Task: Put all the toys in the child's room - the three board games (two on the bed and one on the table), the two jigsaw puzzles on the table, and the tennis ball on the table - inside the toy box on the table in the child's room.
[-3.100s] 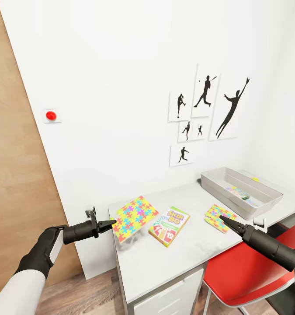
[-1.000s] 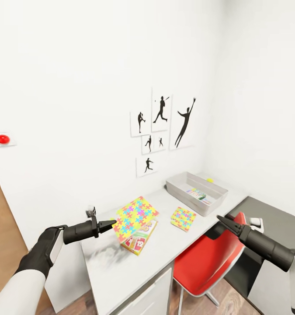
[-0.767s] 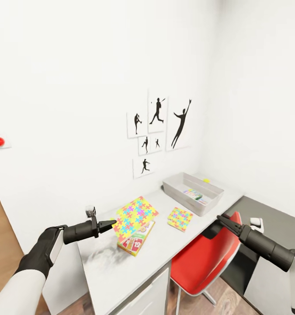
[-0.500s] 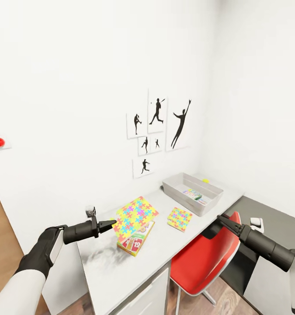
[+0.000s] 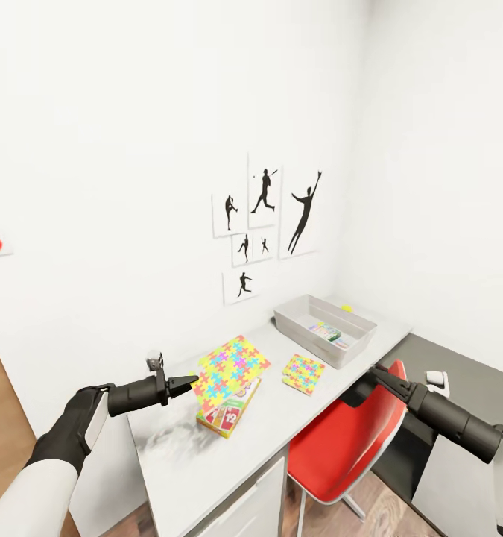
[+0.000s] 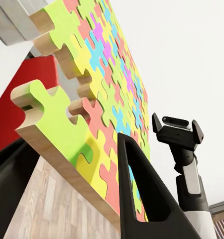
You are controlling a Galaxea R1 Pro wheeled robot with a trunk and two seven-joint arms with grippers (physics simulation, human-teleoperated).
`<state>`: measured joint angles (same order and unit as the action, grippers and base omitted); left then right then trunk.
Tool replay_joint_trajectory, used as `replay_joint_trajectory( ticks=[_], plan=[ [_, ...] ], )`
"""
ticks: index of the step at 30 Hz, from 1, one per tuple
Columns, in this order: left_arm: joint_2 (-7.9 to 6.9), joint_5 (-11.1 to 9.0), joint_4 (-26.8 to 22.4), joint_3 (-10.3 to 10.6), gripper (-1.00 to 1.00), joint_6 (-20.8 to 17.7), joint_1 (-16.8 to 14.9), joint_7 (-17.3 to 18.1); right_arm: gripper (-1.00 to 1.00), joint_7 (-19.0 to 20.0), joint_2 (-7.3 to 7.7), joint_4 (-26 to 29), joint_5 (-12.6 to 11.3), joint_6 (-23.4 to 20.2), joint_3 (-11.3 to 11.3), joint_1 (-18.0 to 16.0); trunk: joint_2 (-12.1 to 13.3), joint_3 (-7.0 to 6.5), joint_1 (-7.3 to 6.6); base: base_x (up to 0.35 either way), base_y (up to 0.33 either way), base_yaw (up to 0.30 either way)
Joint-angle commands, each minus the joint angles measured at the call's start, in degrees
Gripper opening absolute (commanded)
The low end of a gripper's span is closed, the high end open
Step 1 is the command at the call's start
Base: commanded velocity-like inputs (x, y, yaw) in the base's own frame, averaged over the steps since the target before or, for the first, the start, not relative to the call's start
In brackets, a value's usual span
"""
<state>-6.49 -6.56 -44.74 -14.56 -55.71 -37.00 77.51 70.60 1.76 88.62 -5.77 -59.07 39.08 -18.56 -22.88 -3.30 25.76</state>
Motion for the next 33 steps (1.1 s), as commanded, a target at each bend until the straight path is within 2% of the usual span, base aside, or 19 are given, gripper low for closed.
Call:
replay_joint_trajectory(
  ticks=[1,17,33],
  plan=[
    [-0.01,-0.1,0.0,0.0,-1.00,-0.5,0.0,0.1,1.00,0.1,0.00,0.0,-0.1,-0.3,0.0,0.0,0.0,-0.04,0.02,0.000,0.000,-0.165],
    [-0.01,-0.3,0.0,0.0,-1.00,0.4,0.0,0.4,1.00,0.1,0.00,0.0,-0.1,-0.3,0.0,0.0,0.0,-1.09,0.02,0.026,-0.010,-0.178],
    [0.08,-0.2,0.0,0.1,-1.00,0.4,0.0,0.1,1.00,0.1,0.00,0.0,-0.2,-0.3,0.1,0.0,0.0,-1.18,0.02,0.001,-0.282,-0.016]
  ],
)
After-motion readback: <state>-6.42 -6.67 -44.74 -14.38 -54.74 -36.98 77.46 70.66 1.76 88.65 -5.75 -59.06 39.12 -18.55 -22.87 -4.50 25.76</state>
